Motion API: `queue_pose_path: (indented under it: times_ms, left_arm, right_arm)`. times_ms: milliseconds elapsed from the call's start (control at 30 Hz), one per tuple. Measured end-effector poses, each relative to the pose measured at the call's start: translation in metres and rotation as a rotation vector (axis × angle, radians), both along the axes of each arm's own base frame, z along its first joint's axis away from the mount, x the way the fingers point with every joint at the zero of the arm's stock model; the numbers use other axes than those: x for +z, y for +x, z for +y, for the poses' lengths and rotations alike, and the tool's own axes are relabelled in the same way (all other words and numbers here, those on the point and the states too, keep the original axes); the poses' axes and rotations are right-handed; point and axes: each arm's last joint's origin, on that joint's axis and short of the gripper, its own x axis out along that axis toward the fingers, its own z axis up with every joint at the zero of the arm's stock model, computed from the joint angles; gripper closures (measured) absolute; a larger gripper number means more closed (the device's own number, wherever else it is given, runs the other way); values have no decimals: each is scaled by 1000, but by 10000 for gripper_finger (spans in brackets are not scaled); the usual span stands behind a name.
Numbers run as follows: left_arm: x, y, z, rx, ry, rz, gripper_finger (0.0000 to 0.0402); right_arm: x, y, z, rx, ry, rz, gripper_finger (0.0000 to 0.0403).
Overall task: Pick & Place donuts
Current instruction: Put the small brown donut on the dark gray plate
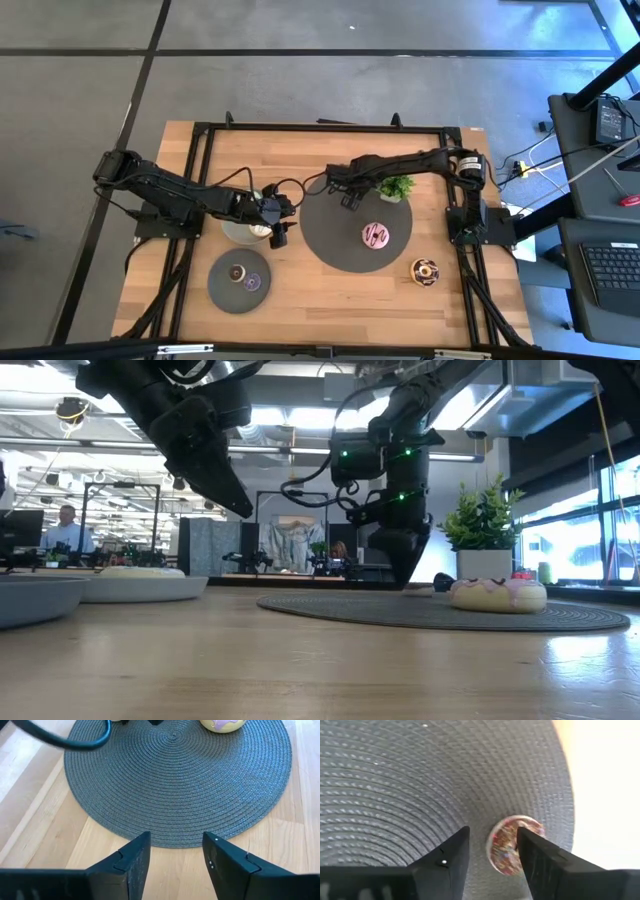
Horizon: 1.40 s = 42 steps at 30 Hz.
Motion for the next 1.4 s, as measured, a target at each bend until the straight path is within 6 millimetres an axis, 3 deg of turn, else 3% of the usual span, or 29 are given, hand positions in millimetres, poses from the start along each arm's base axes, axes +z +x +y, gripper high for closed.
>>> queue_pose_path:
  times_ms: [233,733,1133,1400]
  left_arm:
    - [0,0,0,0,0,0,226]
    - [0,0,0,0,0,0,226]
    - [8,1,-3,-48,36,-52,228]
    - [20,-30,-13,-43,79,-197,225]
  right_arm:
    - [11,-5,1,-79,-1,-26,232]
    - [-4,-14,3,-91,6,3,234]
    - [-4,-11,2,-47,2,-8,328]
    - [-4,-10,2,-49,-1,-23,347]
